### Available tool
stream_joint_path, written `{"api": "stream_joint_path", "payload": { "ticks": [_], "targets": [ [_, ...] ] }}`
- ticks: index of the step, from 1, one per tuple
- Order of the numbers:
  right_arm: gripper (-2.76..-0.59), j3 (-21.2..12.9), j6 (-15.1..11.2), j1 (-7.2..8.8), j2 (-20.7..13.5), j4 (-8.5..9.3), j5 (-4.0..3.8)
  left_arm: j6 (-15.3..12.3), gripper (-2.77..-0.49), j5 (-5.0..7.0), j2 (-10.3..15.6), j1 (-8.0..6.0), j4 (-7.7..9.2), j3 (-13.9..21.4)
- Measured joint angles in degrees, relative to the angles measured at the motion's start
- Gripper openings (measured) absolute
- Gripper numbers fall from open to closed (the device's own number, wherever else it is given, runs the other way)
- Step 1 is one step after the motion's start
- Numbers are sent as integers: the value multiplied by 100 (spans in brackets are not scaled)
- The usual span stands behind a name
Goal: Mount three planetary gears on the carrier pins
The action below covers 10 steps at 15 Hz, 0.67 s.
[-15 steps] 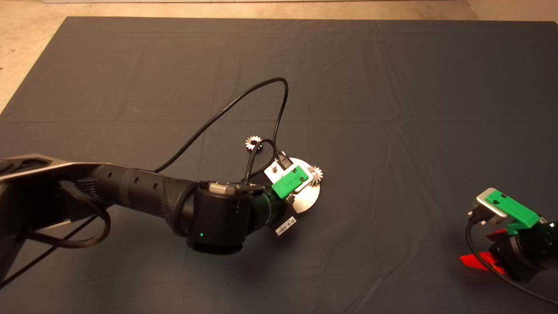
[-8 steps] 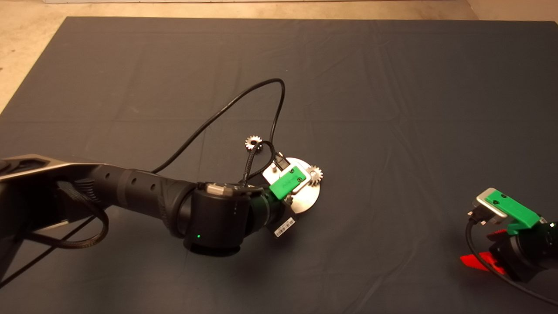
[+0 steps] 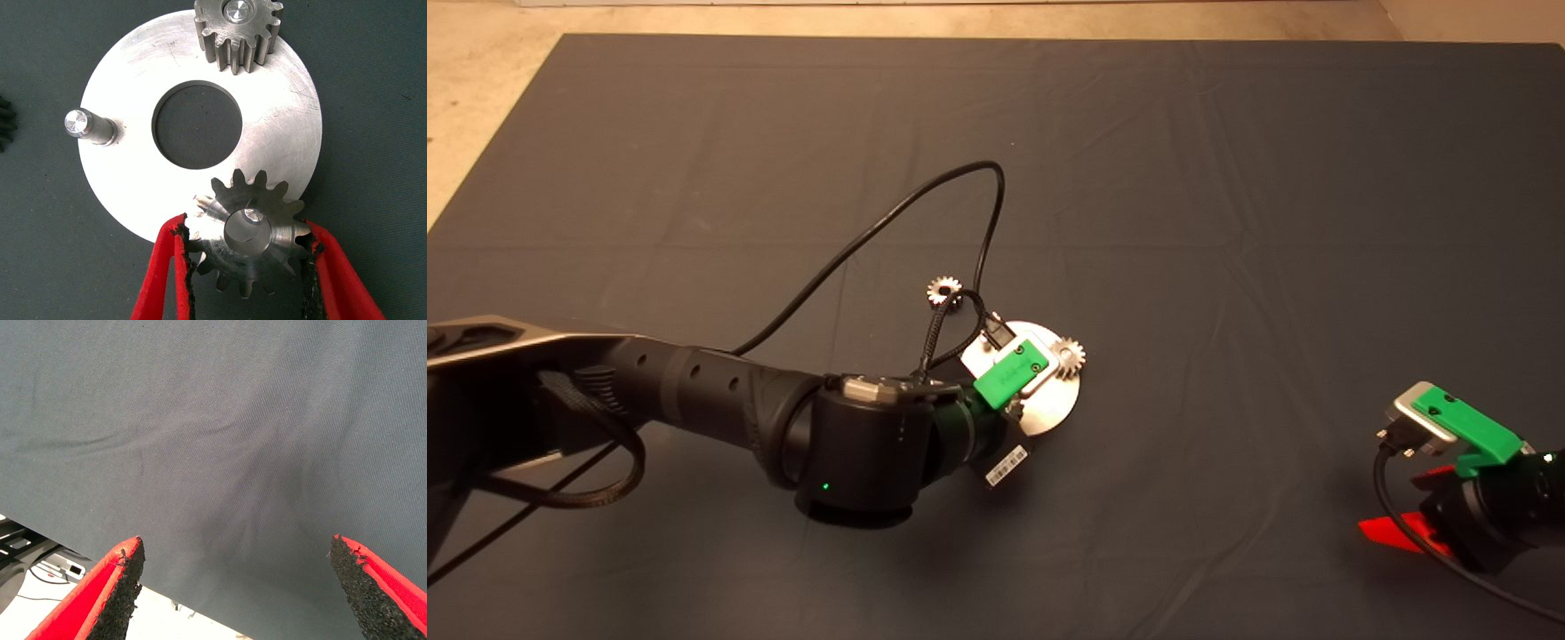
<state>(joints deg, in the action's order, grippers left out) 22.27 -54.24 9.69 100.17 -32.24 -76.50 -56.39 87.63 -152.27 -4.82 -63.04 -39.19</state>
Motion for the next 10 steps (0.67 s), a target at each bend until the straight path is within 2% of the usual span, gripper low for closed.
{"api": "stream_joint_path", "payload": {
  "ticks": [2,6,10],
  "targets": [
    [-131,0,0,0,0,0,5,-13,-258,7,6,66,-55,24],
    [-131,0,0,0,0,1,24,-13,-258,5,6,99,-131,39],
    [-131,0,0,0,0,0,53,-10,-258,0,3,149,-280,39]
  ]
}}
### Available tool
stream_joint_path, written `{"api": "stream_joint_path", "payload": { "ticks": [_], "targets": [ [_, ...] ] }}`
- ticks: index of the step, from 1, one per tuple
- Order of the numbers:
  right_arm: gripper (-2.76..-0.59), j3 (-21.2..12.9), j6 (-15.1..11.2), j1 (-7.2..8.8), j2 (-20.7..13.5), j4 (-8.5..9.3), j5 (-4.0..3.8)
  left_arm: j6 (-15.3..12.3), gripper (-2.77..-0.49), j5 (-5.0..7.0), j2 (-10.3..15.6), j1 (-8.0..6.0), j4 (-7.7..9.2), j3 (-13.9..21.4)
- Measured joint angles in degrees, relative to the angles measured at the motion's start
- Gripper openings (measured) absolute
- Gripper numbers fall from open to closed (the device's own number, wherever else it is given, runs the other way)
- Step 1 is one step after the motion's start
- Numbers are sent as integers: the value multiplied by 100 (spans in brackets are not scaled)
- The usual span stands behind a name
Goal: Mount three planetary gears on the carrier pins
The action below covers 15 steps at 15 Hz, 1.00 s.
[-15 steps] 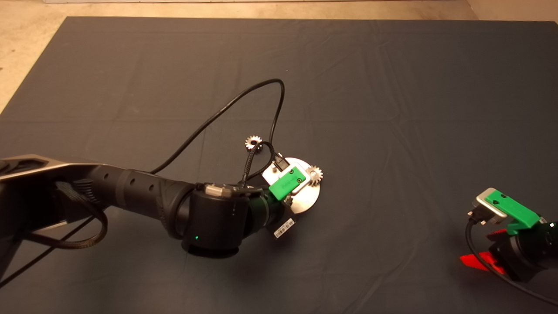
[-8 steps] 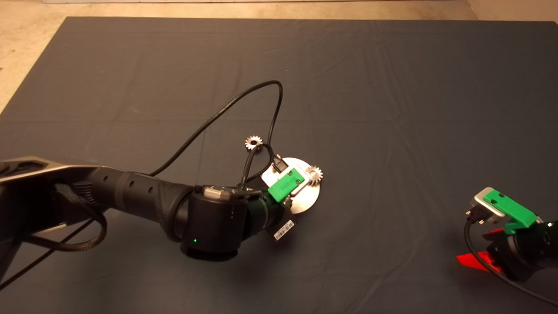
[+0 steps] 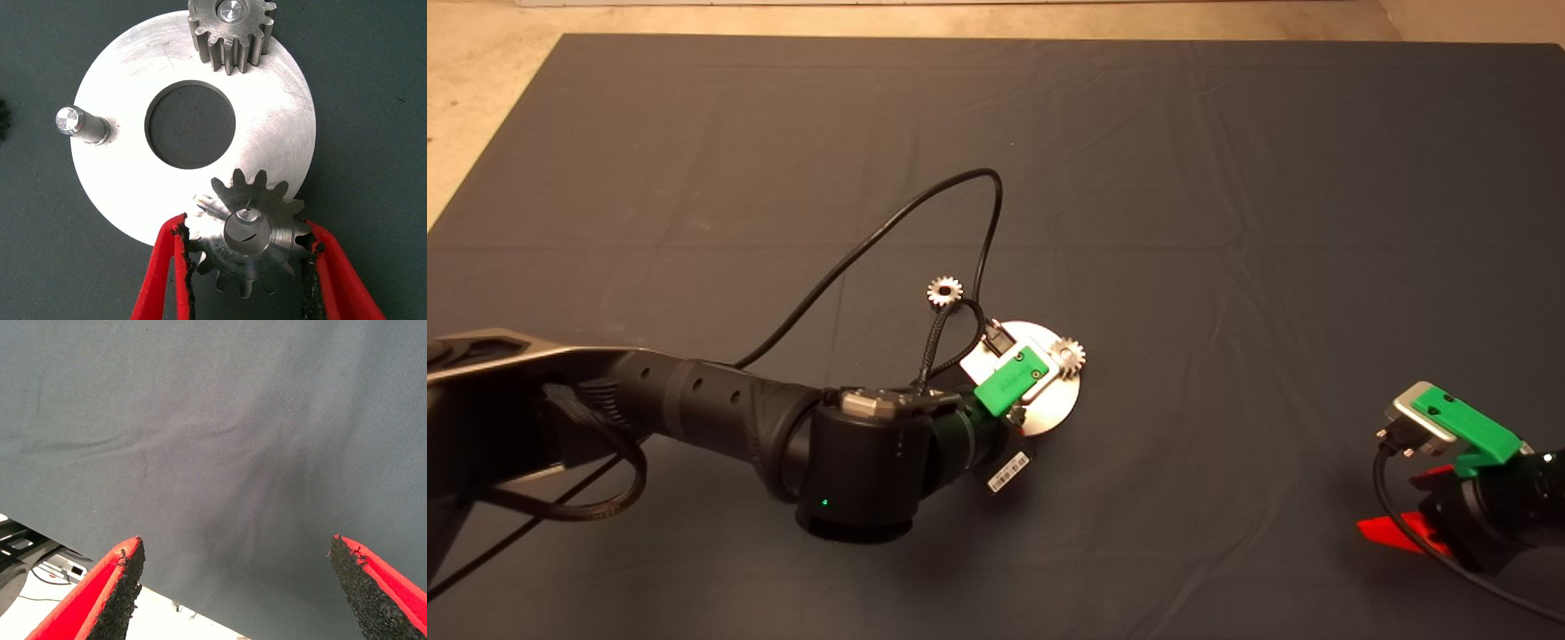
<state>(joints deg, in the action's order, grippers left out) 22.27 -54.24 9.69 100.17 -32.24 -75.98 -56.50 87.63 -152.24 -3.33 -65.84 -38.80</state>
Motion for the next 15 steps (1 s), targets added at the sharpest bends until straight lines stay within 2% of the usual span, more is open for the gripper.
{"api": "stream_joint_path", "payload": {
  "ticks": [4,9,12,15],
  "targets": [
    [-131,0,0,0,0,0,13,3,-258,5,2,13,-75,-2],
    [-131,0,0,0,0,0,24,3,-258,5,-24,155,-367,-2],
    [-131,0,0,0,0,0,59,5,-258,5,-41,256,-450,-20],
    [-131,0,0,0,0,0,59,5,-259,9,-46,317,-508,-22]
  ]
}}
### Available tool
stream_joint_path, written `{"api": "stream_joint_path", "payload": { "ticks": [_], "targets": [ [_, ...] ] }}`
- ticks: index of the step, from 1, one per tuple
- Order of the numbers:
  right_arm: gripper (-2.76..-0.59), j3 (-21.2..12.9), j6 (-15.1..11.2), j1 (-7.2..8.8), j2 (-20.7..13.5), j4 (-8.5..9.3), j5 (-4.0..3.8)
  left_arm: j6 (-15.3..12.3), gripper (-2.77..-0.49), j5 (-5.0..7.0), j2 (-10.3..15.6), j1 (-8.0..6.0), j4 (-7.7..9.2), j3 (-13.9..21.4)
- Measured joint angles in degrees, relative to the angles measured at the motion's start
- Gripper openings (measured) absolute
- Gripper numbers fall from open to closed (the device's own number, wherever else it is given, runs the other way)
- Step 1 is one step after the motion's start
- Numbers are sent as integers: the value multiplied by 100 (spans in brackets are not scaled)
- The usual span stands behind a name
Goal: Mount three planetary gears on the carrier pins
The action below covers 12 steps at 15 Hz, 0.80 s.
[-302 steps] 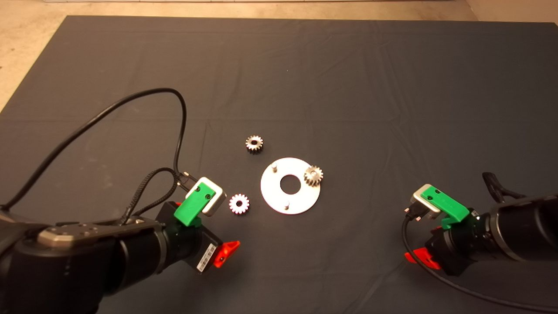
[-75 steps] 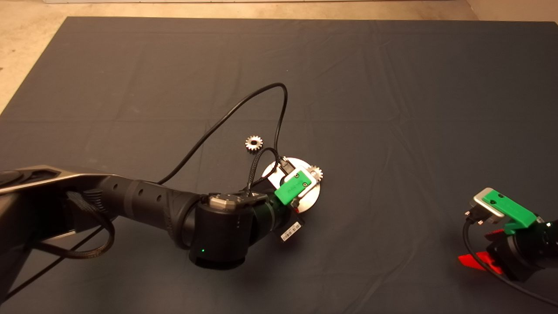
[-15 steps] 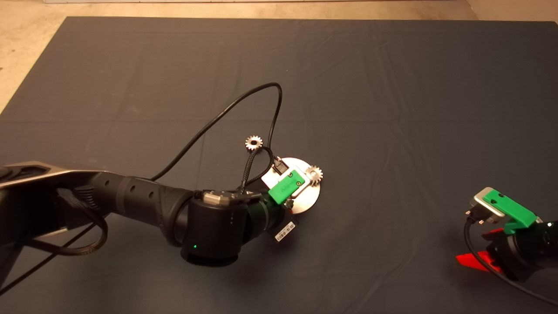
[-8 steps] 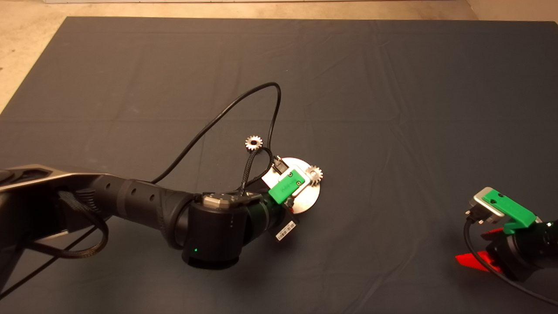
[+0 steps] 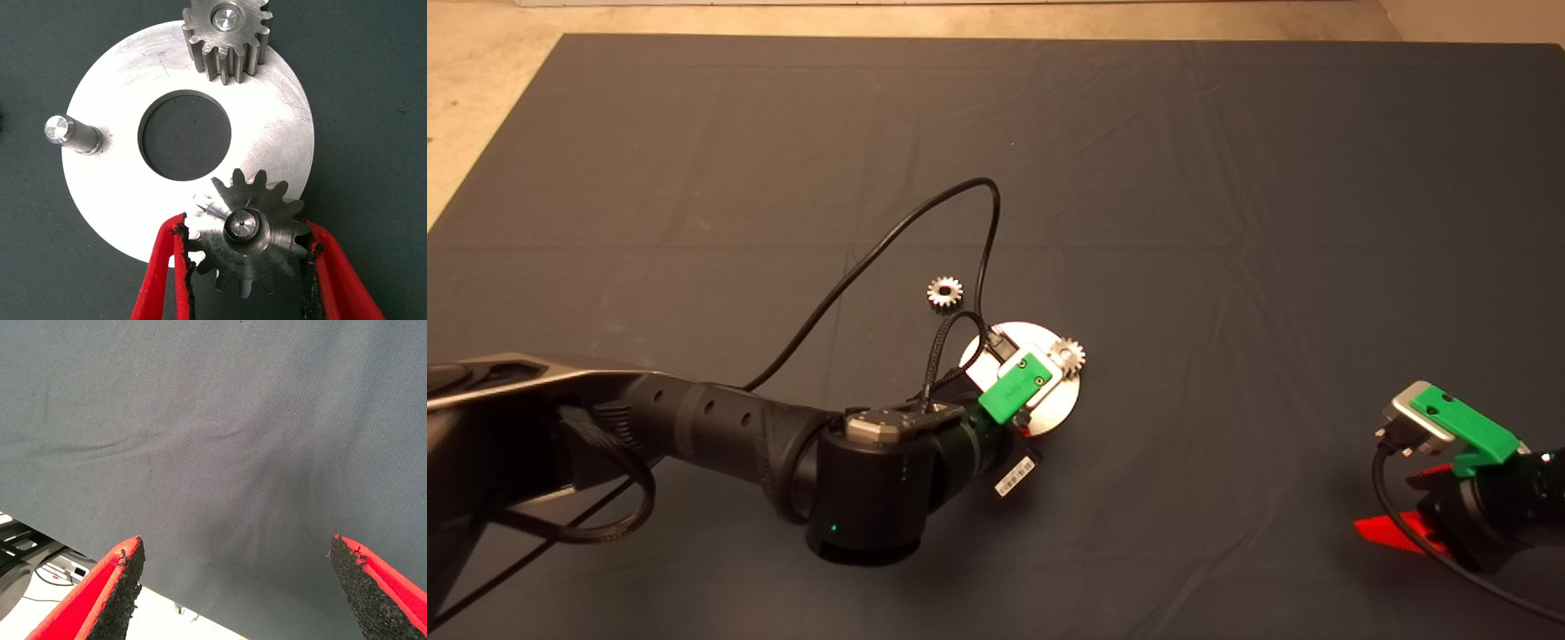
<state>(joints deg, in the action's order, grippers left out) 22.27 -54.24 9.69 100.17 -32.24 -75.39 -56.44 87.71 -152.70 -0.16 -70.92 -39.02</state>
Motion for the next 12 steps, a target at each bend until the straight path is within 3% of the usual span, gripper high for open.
{"api": "stream_joint_path", "payload": {
  "ticks": [12],
  "targets": [
    [-131,0,2,0,-2,2,0,44,-253,-28,-15,95,-88,-108]
  ]
}}
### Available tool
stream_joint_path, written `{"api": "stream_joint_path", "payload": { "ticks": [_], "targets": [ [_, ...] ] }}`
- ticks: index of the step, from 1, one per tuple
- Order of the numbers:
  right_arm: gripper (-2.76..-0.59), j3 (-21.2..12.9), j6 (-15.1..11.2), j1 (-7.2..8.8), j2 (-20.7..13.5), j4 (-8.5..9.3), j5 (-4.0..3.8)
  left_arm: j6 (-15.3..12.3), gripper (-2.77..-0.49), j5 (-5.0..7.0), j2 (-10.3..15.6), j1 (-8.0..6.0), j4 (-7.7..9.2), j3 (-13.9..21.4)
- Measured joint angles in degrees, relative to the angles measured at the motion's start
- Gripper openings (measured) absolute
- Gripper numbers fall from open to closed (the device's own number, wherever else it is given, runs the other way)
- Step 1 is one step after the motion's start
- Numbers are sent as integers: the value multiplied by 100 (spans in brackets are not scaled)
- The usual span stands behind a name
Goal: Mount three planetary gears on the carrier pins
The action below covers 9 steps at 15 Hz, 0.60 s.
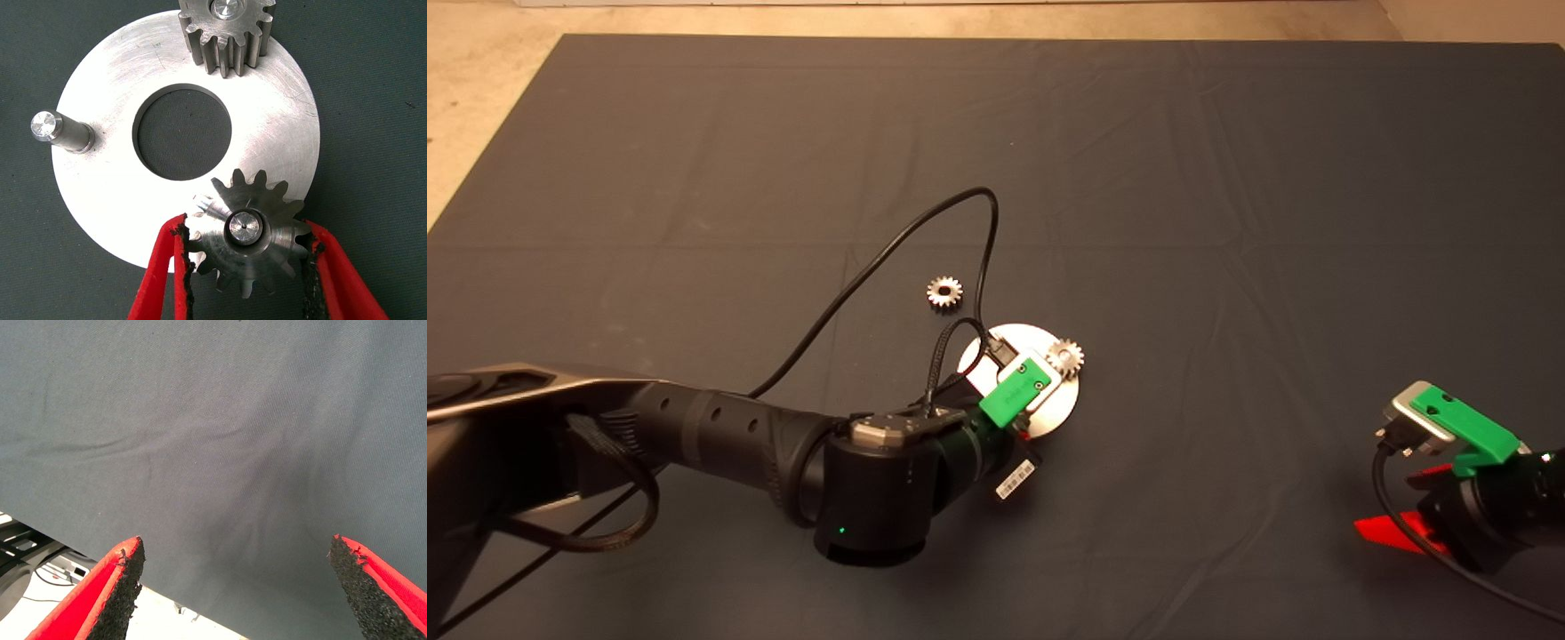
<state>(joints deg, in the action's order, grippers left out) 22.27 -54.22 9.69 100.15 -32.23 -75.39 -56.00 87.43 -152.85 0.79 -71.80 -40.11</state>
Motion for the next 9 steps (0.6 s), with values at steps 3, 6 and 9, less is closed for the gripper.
{"api": "stream_joint_path", "payload": {
  "ticks": [3,6,9],
  "targets": [
    [-131,0,-2,0,1,-2,0,24,-245,-4,0,16,-20,-5],
    [-131,0,-2,0,1,-2,-2,41,-235,-6,1,29,-52,-5],
    [-131,0,-2,0,-2,-2,-1,60,-233,-6,1,30,-66,-10]
  ]
}}
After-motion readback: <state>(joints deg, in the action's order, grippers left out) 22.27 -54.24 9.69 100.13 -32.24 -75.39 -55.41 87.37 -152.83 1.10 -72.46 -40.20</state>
